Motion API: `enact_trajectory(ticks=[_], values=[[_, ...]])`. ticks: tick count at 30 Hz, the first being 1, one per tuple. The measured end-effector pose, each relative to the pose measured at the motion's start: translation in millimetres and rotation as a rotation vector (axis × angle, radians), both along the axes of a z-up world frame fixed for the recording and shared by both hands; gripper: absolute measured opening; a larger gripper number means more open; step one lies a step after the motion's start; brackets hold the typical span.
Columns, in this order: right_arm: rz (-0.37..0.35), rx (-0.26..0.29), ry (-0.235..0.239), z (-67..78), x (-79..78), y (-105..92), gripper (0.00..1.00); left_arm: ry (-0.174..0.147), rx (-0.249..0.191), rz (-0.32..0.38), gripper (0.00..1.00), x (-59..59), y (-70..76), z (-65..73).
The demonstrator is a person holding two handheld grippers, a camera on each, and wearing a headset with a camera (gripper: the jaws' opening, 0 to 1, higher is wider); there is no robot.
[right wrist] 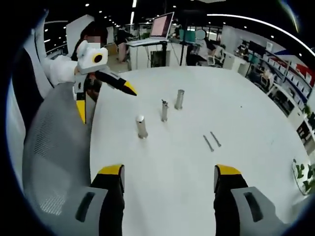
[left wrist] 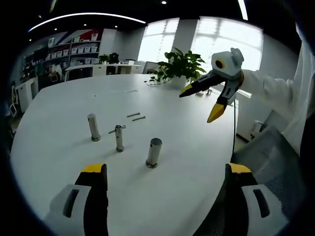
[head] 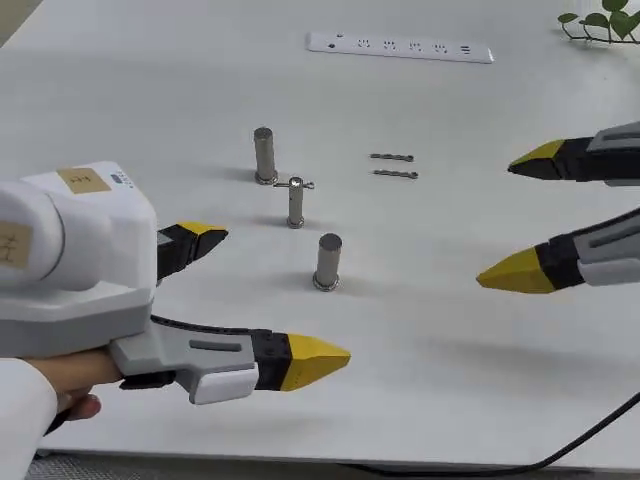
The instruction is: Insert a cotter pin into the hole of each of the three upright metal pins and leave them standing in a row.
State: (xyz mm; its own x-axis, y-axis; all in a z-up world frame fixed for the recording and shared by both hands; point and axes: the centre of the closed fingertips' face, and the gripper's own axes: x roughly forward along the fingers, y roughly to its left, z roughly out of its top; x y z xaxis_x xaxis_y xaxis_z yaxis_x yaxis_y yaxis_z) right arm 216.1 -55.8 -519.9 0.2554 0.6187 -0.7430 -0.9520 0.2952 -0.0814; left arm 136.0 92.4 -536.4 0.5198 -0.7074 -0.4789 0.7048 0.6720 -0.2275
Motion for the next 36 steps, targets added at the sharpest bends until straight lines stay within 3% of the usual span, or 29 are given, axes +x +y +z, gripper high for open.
enact_trajectory(ticks=[3,5,9,13,16,18,20,23,27,28,30,36], values=[[0.044,-0.054,0.017,-4.7,13.6,4.5,0.64,0.003,-0.001,-0.004,0.99,-1.7,-1.3,2.1],[0.073,-0.074,0.008,-5.4,21.1,11.9,0.60,0.003,0.001,-0.012,0.99,-3.1,-2.6,3.3],[0.125,-0.098,0.036,-11.1,41.0,26.8,0.56,-0.004,-0.003,-0.019,0.99,-3.9,-5.2,8.7],[0.175,-0.153,0.071,-25.1,50.8,35.9,0.46,0.000,-0.010,0.003,0.99,-0.3,-1.7,9.5],[0.195,-0.193,0.067,-36.6,64.9,40.7,0.40,0.005,-0.005,0.004,0.97,-0.5,0.5,9.6],[0.205,-0.220,0.072,-42.1,67.9,47.2,0.35,0.018,-0.020,0.021,0.94,0.0,1.4,11.0],[0.214,-0.237,0.066,-48.0,75.6,49.6,0.28,0.006,-0.036,0.036,0.94,2.3,1.5,13.5],[0.217,-0.262,0.063,-55.3,86.3,51.6,0.21,0.017,-0.034,0.031,0.94,0.9,0.5,12.5],[0.199,-0.301,0.089,-65.9,96.2,47.2,0.10,0.020,-0.021,0.023,0.94,-0.1,0.3,11.8],[0.188,-0.326,0.092,-72.2,99.8,43.8,0.08,0.022,-0.041,0.030,0.94,0.5,-0.7,14.5],[0.196,-0.353,0.091,-76.7,101.2,40.2,0.05,0.026,-0.071,0.045,0.94,1.5,-0.4,18.9],[0.196,-0.363,0.084,-79.3,104.8,42.2,0.05,0.017,-0.067,0.056,0.93,0.7,4.1,22.8]])
